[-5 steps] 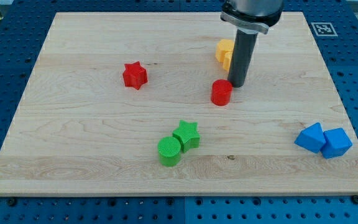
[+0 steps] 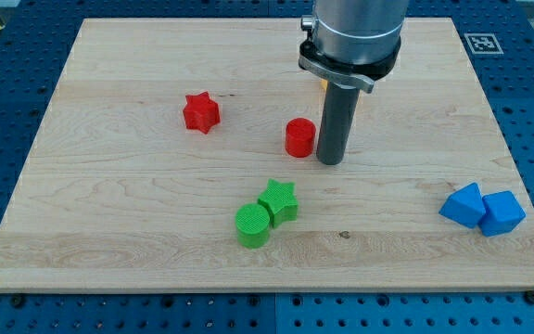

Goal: Push the red circle to the red star

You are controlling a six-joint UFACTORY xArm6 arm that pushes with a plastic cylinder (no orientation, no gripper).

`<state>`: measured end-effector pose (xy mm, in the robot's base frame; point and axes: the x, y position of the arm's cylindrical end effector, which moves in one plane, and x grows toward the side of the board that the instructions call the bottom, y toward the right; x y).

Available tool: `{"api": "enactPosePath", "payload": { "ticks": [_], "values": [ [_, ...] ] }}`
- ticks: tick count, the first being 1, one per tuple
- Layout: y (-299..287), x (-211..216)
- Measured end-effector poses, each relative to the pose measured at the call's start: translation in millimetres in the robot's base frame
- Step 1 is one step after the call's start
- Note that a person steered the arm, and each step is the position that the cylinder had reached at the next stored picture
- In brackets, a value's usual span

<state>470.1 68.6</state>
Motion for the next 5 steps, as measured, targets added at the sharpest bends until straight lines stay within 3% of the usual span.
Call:
{"api": "enactPosePath", "payload": {
  "ticks": [5],
  "values": [
    [-97, -52]
  ]
}}
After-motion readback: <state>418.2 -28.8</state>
